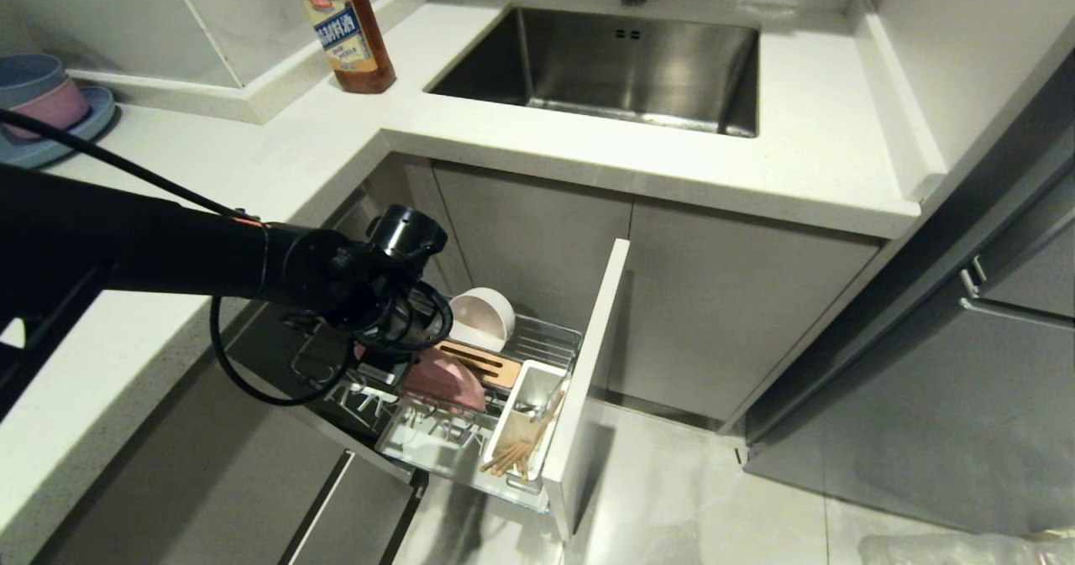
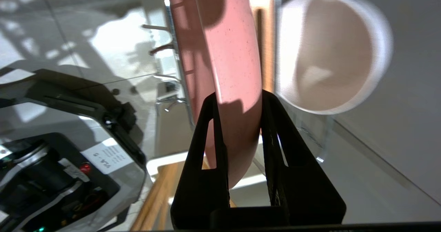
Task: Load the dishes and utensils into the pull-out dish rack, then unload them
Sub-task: Take the plate out of the cupboard
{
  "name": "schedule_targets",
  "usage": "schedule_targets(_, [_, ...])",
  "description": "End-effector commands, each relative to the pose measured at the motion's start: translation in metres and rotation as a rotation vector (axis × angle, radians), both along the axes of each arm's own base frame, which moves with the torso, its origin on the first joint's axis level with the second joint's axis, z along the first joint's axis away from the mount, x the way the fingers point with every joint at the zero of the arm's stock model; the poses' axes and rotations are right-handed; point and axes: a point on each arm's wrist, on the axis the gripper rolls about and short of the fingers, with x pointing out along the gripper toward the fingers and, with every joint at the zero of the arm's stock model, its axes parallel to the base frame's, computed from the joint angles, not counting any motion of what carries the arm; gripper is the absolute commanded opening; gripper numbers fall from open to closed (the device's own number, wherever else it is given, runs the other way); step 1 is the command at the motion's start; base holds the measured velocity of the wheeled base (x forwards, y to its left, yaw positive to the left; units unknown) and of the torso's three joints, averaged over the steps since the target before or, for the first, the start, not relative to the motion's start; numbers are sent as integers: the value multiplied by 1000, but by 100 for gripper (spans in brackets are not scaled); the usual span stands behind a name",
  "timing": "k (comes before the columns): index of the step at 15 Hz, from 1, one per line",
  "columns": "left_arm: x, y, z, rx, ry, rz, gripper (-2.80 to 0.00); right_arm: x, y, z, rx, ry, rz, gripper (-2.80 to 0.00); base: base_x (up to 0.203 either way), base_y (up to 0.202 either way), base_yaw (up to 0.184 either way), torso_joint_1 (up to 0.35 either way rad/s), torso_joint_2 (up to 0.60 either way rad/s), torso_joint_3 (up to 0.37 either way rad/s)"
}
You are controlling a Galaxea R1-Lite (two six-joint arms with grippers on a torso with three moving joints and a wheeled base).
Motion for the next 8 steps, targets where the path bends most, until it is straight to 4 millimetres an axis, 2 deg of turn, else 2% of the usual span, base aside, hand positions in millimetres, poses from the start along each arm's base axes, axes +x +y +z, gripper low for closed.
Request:
schedule_targets(1, [-10,2,22,-24,-60,2,-280,0,0,-1,0,2,0,-280,0,0,0,0,0,0])
schedule_targets(4, [-30,1,52,-38,-138,-9,-280,0,0,0,0,1,-1,-280,0,0,0,0,0,0])
schedule_targets(8, [-70,1,99,-86,-267,-53,-280,0,0,-1,0,3,0,-280,0,0,0,0,0,0])
